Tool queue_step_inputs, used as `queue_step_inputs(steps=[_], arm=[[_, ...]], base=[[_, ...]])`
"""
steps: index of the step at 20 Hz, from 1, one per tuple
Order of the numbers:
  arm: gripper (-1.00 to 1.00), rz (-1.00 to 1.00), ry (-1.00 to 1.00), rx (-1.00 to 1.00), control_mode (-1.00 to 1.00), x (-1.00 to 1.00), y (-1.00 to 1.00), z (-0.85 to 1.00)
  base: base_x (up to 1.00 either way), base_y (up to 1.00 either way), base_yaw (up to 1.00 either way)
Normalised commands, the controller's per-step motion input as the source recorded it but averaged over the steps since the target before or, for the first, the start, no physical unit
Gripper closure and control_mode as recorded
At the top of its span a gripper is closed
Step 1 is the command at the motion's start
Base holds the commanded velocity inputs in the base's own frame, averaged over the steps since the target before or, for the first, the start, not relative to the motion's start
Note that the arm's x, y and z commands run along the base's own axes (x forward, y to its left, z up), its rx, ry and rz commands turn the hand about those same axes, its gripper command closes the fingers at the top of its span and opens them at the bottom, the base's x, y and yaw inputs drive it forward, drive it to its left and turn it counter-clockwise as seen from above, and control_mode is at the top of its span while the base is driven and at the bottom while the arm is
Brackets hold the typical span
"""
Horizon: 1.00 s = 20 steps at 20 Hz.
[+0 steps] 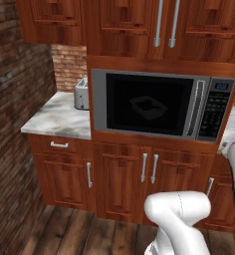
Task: Place the tupperware containing the fish and eggplant meal in the microwave. Close the microwave door and press the start button to reheat the meal.
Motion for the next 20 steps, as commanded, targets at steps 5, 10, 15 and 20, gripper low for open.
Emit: queue_step_inputs(steps=[5,10,15,20], arm=[[-1.00,0.15,-0.18,0.38,-1.00,-0.07,0.00,-0.13],[-1.00,0.11,-0.07,0.34,-1.00,0.00,0.00,0.01],[-1.00,0.06,-0.07,0.05,-1.00,-0.05,0.00,0.05],[1.00,0.00,-0.12,-0.07,-1.00,0.00,0.10,0.00]], base=[[0.00,0.00,0.00],[0.00,0.00,0.00],[0.00,0.00,0.00],[0.00,0.00,0.00]])
